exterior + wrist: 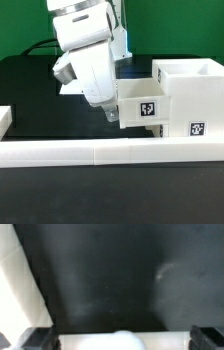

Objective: Assemble drawer

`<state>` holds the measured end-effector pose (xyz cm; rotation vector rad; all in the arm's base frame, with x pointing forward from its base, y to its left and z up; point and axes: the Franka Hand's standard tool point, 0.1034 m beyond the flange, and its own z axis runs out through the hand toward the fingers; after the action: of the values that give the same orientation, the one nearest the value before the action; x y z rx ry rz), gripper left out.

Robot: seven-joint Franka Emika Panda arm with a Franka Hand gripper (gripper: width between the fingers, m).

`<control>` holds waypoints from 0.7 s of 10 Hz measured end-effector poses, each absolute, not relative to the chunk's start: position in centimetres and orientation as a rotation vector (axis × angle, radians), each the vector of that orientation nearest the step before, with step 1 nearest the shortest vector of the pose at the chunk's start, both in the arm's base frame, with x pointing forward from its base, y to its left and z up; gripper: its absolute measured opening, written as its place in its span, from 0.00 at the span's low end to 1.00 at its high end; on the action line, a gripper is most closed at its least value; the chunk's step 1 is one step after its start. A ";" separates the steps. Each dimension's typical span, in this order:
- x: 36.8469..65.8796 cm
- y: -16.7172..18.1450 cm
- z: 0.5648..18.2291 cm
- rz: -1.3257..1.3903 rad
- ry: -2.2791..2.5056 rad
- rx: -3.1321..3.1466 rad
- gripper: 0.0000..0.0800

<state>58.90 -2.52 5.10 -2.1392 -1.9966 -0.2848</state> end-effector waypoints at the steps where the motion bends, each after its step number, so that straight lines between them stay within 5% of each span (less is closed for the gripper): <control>1: 59.0 -2.3 5.2 -0.277 -1.979 -2.160 0.81; 7: 59.5 -1.6 5.2 -0.231 -2.075 -2.165 0.81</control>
Offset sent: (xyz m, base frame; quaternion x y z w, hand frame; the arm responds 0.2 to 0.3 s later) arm 0.0079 0.0284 0.0056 0.0062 0.0058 -0.0037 1.0000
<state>59.52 -1.60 5.17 -2.1655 -2.0750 -0.2309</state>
